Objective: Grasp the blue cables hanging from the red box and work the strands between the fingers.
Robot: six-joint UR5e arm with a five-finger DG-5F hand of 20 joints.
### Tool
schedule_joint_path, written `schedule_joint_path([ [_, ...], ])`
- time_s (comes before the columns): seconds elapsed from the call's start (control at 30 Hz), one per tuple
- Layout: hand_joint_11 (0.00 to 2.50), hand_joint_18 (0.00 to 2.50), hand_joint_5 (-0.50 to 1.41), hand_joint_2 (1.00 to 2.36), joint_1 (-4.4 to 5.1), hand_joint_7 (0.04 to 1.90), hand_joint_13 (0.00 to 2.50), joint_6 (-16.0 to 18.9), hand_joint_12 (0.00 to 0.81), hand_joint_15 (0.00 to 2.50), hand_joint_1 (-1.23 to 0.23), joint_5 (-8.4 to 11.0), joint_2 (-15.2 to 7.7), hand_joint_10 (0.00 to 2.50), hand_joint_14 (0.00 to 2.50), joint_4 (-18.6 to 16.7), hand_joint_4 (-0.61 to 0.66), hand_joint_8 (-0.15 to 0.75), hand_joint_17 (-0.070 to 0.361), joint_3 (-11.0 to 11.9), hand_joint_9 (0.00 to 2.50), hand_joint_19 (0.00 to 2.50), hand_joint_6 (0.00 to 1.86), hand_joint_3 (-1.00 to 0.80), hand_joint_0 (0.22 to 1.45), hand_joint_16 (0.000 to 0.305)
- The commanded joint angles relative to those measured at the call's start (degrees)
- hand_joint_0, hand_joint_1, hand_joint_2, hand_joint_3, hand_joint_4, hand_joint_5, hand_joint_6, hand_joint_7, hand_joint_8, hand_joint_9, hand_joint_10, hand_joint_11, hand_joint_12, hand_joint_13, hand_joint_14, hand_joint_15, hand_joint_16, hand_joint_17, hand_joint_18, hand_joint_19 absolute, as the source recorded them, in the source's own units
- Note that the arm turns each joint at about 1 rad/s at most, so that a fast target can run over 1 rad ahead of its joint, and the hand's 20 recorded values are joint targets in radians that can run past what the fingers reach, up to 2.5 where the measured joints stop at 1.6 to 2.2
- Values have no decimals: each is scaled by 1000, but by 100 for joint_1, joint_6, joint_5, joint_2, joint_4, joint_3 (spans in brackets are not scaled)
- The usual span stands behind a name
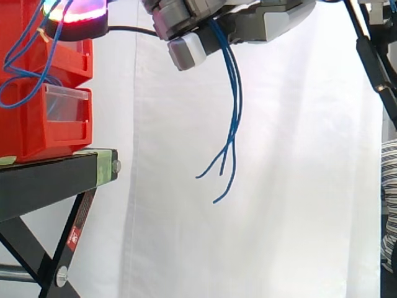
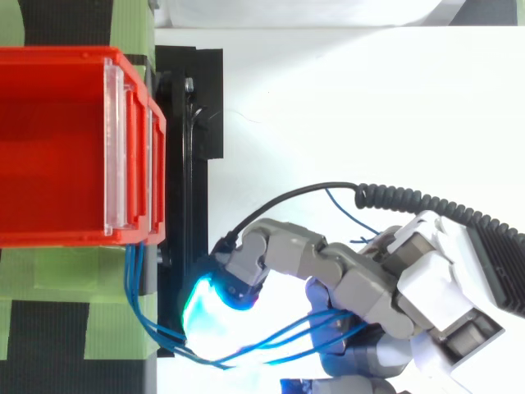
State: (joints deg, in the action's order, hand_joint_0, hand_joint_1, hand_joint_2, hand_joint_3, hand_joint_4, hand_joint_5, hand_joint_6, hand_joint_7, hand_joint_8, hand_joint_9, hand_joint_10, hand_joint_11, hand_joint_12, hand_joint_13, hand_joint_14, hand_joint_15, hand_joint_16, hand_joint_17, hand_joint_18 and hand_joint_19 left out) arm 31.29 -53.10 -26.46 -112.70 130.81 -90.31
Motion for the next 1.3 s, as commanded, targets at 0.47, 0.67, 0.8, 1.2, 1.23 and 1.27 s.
schedule_joint_path([
  [0.47, 2500, 1462, 139, 1015, 0, 1422, 1081, 10, 419, 1644, -646, 9, 2, 2500, 2500, 5, 216, 384, 104, 4, 987, 1184, 35, -530, 862, 46],
  [0.67, 2500, 1462, 138, 1017, 0, 1424, 1081, 28, 419, 1644, -654, 9, 2, 2500, 2500, 5, 212, 384, 104, -4, 987, 1184, 34, -400, 871, 46],
  [0.8, 2500, 1462, 130, 1012, 0, 1382, 1081, 28, 419, 1644, -667, 9, -7, 2500, 2500, 32, 230, 384, 104, -4, 987, 1184, 78, -143, 953, 46],
  [1.2, 2500, 1462, 141, 1016, 0, 1406, 1081, 28, 419, 1644, -642, 9, 2, 2500, 2500, 49, 228, 384, 104, -4, 987, 1184, 1, -516, 915, 46],
  [1.23, 2500, 1462, 156, 1016, 0, 1426, 1081, 28, 419, 1644, -641, 9, 2, 2500, 2500, 76, 225, 384, 104, -4, 987, 1184, 0, -526, 913, 46],
  [1.27, 2500, 1462, 156, 1016, 0, 1424, 1081, 28, 419, 1644, -639, 9, -7, 2500, 2500, 93, 229, 384, 104, 4, 987, 1184, 0, -521, 908, 46],
])
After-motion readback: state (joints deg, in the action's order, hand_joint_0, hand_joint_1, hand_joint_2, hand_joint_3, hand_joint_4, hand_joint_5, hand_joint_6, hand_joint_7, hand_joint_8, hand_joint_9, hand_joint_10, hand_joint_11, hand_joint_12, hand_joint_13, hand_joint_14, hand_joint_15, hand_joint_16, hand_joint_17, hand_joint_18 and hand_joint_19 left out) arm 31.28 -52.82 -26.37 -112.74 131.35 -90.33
